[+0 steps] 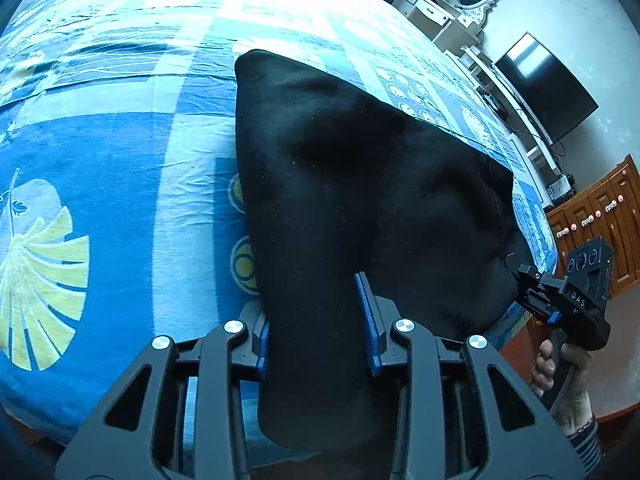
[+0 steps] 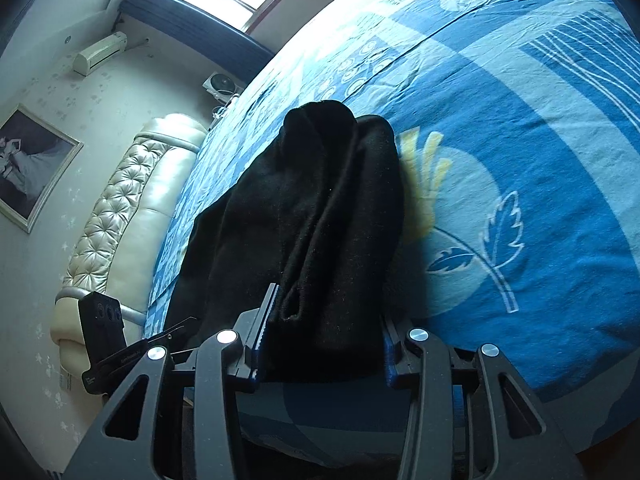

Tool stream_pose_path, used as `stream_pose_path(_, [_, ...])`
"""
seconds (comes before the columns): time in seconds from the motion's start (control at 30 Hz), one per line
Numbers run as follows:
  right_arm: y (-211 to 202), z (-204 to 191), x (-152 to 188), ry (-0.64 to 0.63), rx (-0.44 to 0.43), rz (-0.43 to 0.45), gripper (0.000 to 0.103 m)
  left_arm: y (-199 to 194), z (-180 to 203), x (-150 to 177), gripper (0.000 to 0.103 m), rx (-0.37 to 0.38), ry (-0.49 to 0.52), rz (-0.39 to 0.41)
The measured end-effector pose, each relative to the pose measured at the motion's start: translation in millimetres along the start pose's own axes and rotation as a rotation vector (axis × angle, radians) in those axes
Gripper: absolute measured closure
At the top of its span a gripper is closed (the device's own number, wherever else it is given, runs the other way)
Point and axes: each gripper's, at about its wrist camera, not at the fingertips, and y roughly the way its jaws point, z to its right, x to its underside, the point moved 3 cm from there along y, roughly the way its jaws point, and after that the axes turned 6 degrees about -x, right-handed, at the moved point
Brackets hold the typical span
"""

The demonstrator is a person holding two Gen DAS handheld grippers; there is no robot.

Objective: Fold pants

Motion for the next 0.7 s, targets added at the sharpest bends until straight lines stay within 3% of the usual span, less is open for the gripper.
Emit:
stream_pose_path(0.47, [56, -43, 19, -0.047, -0.089, -0.128, 0.060, -40, -58, 5, 0.069, -0.145, -0.028, 0.007])
stream_pose_path(0.7, [66, -52, 27, -0.061, -0.101, -0.160, 0.060, -47, -85, 15, 0.068, -0.150, -0.064, 0.017])
